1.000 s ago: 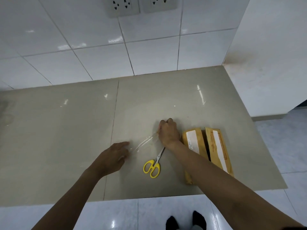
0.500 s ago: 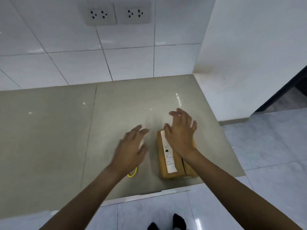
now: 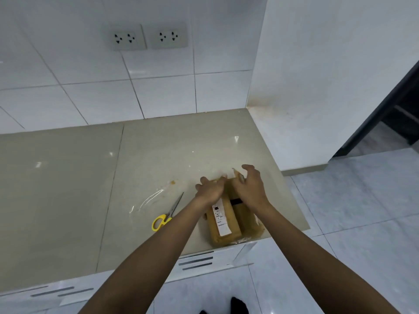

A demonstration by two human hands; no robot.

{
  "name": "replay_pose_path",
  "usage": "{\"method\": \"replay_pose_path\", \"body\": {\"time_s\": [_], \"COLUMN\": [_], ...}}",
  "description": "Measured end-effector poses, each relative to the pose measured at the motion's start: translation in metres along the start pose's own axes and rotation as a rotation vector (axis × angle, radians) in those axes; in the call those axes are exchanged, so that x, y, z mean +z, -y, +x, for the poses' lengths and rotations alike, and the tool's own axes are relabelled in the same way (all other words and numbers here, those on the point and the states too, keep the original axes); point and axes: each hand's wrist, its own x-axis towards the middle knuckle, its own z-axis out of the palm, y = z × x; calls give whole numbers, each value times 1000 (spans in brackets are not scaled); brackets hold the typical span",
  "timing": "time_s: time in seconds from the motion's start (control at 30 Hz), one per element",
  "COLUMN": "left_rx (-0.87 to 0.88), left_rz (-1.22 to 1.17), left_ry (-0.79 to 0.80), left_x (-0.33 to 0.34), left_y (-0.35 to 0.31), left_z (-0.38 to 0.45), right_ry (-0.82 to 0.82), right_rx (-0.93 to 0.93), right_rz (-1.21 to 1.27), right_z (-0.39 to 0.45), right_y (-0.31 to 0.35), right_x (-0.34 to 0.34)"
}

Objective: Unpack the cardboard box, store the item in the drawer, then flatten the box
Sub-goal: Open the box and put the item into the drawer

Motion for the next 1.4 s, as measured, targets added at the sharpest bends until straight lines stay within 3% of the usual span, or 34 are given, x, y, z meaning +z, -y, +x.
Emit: {"method": "replay_pose_path", "body": {"time_s": [0.17, 0.27, 0.4, 0.47, 0.57, 0.63, 0.8, 0.97, 1.07, 1.17, 1.27, 1.33, 1.4], "left_rx": [111, 159, 151, 192, 280, 364, 261, 166, 143, 104, 41, 33, 74], "left_rz": [116, -54, -367, -386, 86, 355, 152, -98, -54, -23, 53, 148, 266], "left_ry": [-28, -44, 58, 2, -333, -504, -316, -185, -225, -284, -370, -424, -446], "left_x": [-8, -28, -67, -80, -88, -81, -64, -86, -98, -111, -127, -130, -128], "left_y": [15, 20, 29, 46, 76, 84, 62, 51, 46, 42, 42, 37, 29], "left_z": [-1, 8, 8, 10, 20, 24, 27, 42, 45, 53, 68, 71, 66], "right_ry": [-46, -41, -34, -53, -46, 1, 112, 221, 312, 548, 745, 760, 708], "right_rx": [202, 249, 173, 190, 181, 177, 402, 426, 454, 458, 222, 73, -17], "right_rz": [388, 459, 63, -159, -333, -297, 150, 256, 280, 375, 55, -313, -459], "right_z": [8, 13, 22, 23, 15, 14, 20, 42, 52, 49, 40, 30, 22], "right_y": [1, -10, -31, -42, -49, -48, -19, 9, 20, 37, 39, 34, 26], "right_x": [-17, -27, -34, -34, -28, -16, 14, 23, 29, 24, 23, 31, 39]}}
